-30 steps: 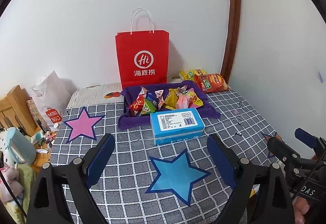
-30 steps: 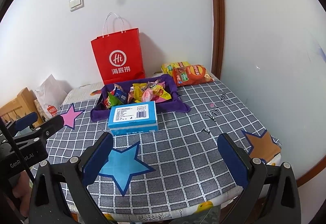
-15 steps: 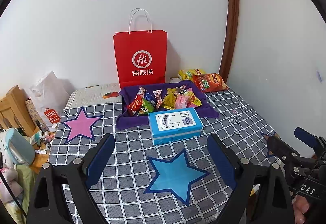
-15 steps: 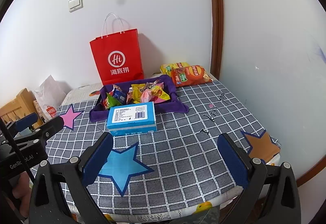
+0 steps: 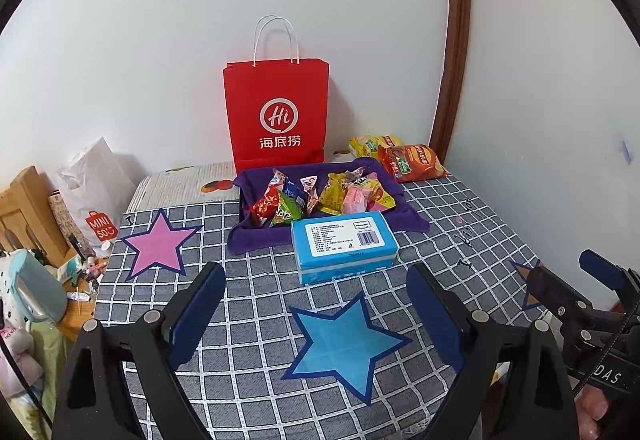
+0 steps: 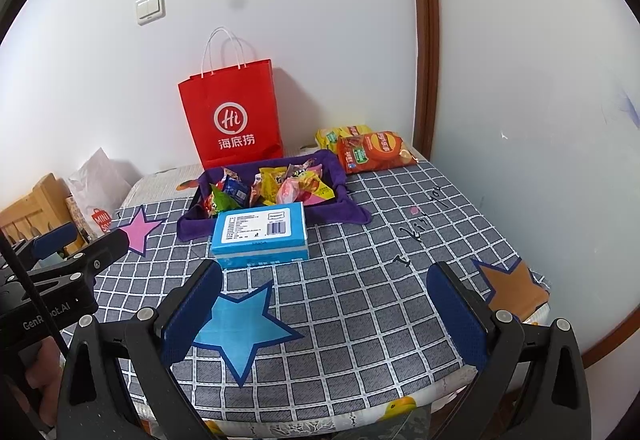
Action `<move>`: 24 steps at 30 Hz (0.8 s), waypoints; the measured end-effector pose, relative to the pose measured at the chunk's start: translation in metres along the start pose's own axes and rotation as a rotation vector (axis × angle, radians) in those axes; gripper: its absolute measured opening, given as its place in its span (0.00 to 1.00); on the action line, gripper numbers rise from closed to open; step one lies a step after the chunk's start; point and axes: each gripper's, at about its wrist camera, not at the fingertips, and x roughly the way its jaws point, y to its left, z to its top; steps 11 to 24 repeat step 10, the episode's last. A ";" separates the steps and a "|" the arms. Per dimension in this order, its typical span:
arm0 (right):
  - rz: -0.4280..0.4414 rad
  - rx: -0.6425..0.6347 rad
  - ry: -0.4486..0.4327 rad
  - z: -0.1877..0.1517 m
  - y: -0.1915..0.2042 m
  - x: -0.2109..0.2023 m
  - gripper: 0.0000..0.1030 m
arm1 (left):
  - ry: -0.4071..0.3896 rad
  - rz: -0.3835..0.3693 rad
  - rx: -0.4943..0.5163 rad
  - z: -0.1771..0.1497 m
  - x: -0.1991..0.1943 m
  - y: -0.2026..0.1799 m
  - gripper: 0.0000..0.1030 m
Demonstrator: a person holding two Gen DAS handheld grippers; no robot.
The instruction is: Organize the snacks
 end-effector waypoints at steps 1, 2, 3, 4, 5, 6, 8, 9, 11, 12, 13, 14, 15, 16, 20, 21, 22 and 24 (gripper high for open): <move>0.000 -0.001 -0.001 0.000 0.000 0.000 0.98 | 0.000 0.000 -0.002 0.000 0.000 0.000 0.89; -0.001 -0.002 -0.002 0.000 0.000 -0.001 0.98 | 0.001 0.000 -0.003 0.000 0.000 0.000 0.89; -0.001 -0.002 -0.003 0.000 0.001 -0.002 0.98 | 0.001 -0.002 -0.003 0.000 0.000 0.000 0.89; 0.000 -0.003 -0.005 0.000 0.001 -0.002 0.98 | 0.002 -0.002 -0.003 0.000 0.000 0.000 0.89; 0.001 -0.003 -0.006 0.000 0.001 -0.002 0.98 | 0.002 -0.001 -0.004 0.000 0.000 0.000 0.89; 0.001 -0.003 -0.006 0.000 0.002 -0.003 0.98 | 0.003 0.001 -0.005 0.000 0.000 0.000 0.89; 0.004 -0.004 -0.006 0.000 0.002 -0.002 0.98 | 0.004 0.004 -0.008 0.000 0.001 0.001 0.89; 0.005 -0.006 -0.004 0.000 0.002 -0.001 0.98 | 0.004 0.007 -0.011 0.000 0.002 0.001 0.89; 0.005 -0.007 -0.003 0.000 0.003 -0.001 0.98 | 0.005 0.010 -0.016 0.000 0.003 0.002 0.89; 0.005 -0.007 -0.003 0.000 0.003 -0.001 0.98 | 0.005 0.010 -0.016 0.000 0.003 0.002 0.89; 0.005 -0.007 -0.003 0.000 0.003 -0.001 0.98 | 0.005 0.010 -0.016 0.000 0.003 0.002 0.89; 0.005 -0.007 -0.003 0.000 0.003 -0.001 0.98 | 0.005 0.010 -0.016 0.000 0.003 0.002 0.89; 0.005 -0.007 -0.003 0.000 0.003 -0.001 0.98 | 0.005 0.010 -0.016 0.000 0.003 0.002 0.89; 0.005 -0.007 -0.003 0.000 0.003 -0.001 0.98 | 0.005 0.010 -0.016 0.000 0.003 0.002 0.89; 0.005 -0.007 -0.003 0.000 0.003 -0.001 0.98 | 0.005 0.010 -0.016 0.000 0.003 0.002 0.89; 0.005 -0.007 -0.003 0.000 0.003 -0.001 0.98 | 0.005 0.010 -0.016 0.000 0.003 0.002 0.89; 0.005 -0.007 -0.003 0.000 0.003 -0.001 0.98 | 0.005 0.010 -0.016 0.000 0.003 0.002 0.89; 0.005 -0.007 -0.003 0.000 0.003 -0.001 0.98 | 0.005 0.010 -0.016 0.000 0.003 0.002 0.89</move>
